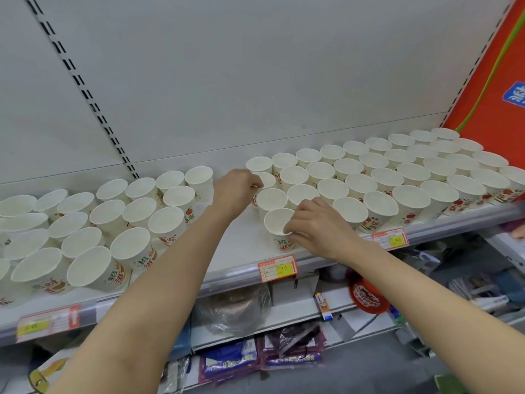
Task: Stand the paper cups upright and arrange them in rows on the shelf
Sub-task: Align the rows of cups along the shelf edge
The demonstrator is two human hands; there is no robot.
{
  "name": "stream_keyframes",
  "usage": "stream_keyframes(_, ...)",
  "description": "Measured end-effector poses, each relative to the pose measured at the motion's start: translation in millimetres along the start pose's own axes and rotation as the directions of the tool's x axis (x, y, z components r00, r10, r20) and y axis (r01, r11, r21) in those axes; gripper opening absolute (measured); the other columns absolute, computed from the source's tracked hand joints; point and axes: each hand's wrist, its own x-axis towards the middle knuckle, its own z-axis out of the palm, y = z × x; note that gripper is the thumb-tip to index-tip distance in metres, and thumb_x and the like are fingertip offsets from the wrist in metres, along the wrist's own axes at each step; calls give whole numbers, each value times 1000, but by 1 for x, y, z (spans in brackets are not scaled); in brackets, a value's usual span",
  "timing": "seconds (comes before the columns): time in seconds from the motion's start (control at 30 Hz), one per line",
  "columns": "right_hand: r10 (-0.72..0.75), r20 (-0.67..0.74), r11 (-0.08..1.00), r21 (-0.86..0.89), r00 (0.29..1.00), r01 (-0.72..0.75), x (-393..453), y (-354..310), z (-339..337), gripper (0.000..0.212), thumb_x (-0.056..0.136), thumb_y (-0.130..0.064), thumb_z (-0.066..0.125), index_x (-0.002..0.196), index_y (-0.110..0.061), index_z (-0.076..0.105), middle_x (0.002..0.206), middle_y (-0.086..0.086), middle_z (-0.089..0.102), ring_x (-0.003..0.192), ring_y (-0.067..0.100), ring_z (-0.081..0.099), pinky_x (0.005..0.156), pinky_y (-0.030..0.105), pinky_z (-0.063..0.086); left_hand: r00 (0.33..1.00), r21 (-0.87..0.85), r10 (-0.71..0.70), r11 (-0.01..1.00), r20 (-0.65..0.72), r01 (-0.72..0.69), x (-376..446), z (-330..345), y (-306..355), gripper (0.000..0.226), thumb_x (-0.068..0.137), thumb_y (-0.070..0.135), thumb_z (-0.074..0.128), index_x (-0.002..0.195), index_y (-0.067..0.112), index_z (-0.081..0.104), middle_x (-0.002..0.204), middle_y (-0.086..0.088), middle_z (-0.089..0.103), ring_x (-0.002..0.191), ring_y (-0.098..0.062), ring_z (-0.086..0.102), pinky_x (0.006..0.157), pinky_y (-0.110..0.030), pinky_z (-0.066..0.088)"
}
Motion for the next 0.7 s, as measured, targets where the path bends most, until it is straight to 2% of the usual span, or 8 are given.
stream_keyframes(0.17,-18,3,1000,1,1000,18,2,-4,1,6,81,-26,70,84,-21,69,77,-8,66,82,20,53,72,31,33,997,75,71,995,-13,-70,2,0,-1,21,90,22,57,98,31,75,95,3,69,95,-23,56,68,-39,52)
stream_keyframes(0.33,5,-15,1000,6,1000,-5,-4,-4,4,10,79,-27,72,87,-21,70,81,-8,66,83,21,53,71,31,32,995,12,98,995,10,-98,-6,2,-6,26,94,25,59,116,32,69,113,6,67,108,-20,57,74,-35,48)
stream_keyframes(0.47,26,-75,998,56,997,-22,-6,-6,4,23,76,-38,74,90,-21,71,83,-7,66,84,20,54,73,30,33,995,-40,91,995,-32,-92,-11,-4,-13,28,92,21,60,118,30,68,121,10,64,106,-16,61,71,-29,45)
stream_keyframes(0.57,43,-187,996,84,982,-27,-2,-5,2,24,81,-42,66,89,-20,72,83,-7,66,83,20,54,71,32,39,997,-48,47,998,-54,-50,-16,-16,-26,27,91,22,61,116,30,68,119,10,64,103,-16,61,74,-33,49)
stream_keyframes(0.7,14,-307,999,38,952,-3,29,-8,1,11,83,-28,67,80,-19,71,76,-7,65,78,21,54,68,33,39,982,-4,-126,992,-139,127,-27,-46,-67,19,91,25,60,106,28,72,101,5,66,99,-19,60,73,-35,48)
